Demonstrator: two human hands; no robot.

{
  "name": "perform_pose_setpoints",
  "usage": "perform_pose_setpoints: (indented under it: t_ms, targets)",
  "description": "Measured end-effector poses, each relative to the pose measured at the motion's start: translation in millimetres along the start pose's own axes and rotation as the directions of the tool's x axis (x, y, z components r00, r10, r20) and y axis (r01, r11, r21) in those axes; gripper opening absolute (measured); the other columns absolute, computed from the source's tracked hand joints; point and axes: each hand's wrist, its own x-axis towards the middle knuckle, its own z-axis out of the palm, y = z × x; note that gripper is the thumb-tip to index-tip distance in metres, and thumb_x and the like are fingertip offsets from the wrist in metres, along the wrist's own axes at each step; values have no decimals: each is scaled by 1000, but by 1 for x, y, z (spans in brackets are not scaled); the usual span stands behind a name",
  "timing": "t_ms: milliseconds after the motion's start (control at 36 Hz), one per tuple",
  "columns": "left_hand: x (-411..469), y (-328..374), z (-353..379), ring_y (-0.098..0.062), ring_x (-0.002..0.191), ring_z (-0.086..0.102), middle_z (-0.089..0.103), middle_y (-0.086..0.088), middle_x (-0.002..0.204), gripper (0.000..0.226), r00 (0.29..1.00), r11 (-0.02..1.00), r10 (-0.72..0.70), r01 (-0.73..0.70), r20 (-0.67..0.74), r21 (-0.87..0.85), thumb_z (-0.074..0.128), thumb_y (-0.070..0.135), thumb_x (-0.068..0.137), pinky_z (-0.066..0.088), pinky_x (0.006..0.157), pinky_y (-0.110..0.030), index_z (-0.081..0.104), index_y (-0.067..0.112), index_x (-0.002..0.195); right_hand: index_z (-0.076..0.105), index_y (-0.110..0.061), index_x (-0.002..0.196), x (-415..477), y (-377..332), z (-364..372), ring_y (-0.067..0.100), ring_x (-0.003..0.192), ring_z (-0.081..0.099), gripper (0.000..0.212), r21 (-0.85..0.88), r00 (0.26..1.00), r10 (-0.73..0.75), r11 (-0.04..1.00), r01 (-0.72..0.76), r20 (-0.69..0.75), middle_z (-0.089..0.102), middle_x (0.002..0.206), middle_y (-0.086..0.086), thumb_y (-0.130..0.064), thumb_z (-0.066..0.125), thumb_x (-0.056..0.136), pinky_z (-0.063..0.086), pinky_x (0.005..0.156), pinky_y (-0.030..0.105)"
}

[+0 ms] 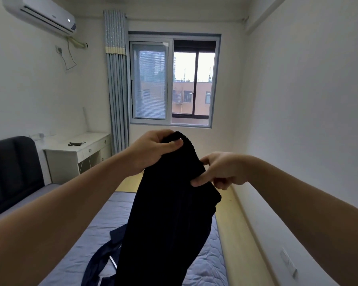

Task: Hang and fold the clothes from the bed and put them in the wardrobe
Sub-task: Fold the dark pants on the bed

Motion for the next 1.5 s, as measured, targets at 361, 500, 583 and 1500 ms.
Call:
perform_pose_setpoints:
  t_ms: [361, 500, 583, 1500]
  targets:
    - [-16, -19, -33, -20, 92, 71, 72, -9, 103, 25, 993, 968, -84, 102, 88, -227, 65, 21, 94, 56, 70, -23, 71, 8, 114, 66, -3, 119, 4, -16, 9, 36, 107, 70, 36, 74, 987, -71, 995, 61, 142, 72, 114, 20, -4, 77, 84, 58, 91, 39]
    - [-18, -33, -53, -17, 78, 70, 70, -8, 90, 41, 968, 959, -175, 208, 178, -194, 91, 33, 67, 57, 65, -22, 75, 12, 98, 70, 1, 100, -5, -39, -1, 26, 88, 74, 27, -155, 967, -251, 957, 244, -30, 74, 92, 11, 11, 77, 76, 60, 77, 30]
    - [-17, -39, -54, -15, 76, 70, 69, -7, 91, 54, 971, 960, -166, 200, 174, -198, 99, 37, 50, 56, 63, -22, 74, 13, 91, 70, -10, 91, -13, -51, -1, 16, 79, 69, 29, -261, 938, -345, 907, 330, -12, 67, 82, 0, 12, 77, 73, 56, 71, 27]
    - [46, -7, 19, 0, 59, 53, 59, 14, 65, 13, 978, 789, 60, -169, 199, 591, 71, 39, 90, 38, 57, -16, 69, 28, 84, 66, -28, 76, -63, -33, -44, -4, 50, 55, 22, -768, 926, -215, 632, -109, -309, 58, 52, -19, -13, 82, 74, 33, 39, 7]
